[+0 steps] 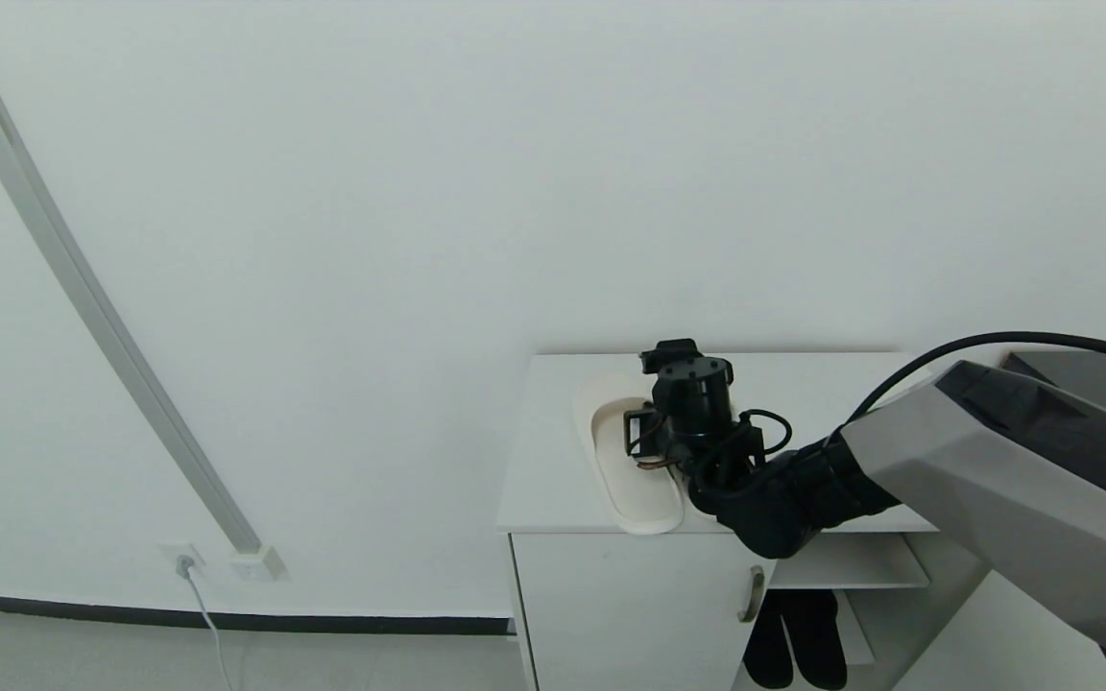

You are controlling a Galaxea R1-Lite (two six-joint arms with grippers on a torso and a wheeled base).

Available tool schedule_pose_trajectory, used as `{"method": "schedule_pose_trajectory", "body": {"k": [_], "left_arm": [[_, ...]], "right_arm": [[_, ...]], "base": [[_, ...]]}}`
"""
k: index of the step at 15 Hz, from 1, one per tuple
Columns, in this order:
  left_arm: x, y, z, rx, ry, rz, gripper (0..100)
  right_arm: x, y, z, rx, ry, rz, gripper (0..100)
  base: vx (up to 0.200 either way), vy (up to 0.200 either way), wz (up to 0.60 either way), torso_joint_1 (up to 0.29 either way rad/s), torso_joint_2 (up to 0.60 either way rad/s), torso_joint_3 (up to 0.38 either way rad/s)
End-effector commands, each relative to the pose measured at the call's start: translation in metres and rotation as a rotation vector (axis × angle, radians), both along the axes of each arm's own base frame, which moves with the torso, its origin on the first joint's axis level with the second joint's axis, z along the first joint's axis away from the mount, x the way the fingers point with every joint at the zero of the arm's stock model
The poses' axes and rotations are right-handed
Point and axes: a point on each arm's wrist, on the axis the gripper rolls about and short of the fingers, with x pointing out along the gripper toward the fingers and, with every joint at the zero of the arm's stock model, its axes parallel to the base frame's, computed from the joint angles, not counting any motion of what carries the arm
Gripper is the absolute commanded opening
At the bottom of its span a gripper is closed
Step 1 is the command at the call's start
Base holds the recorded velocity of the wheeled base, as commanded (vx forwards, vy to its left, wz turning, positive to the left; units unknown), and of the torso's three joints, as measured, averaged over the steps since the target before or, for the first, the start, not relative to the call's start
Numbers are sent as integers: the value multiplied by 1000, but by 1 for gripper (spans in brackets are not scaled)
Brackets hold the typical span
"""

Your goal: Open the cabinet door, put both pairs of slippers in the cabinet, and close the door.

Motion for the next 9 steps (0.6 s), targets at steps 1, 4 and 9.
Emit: {"method": "schedule_pose_trajectory", "body": {"k": [1, 4, 9], "left_arm": [[0, 0, 0, -1, 1, 1, 0], [0, 0, 0, -1, 1, 1, 0], [0, 0, 0, -2, 2, 1, 0]], "right_arm": [[-1, 0, 0, 0, 1, 1, 0], [-2, 0, 4, 6, -5, 2, 0], [-49, -13, 53, 12, -46, 56, 0]], "base": [[0, 0, 0, 0, 0, 0], [0, 0, 0, 0, 0, 0], [0, 0, 0, 0, 0, 0]]}}
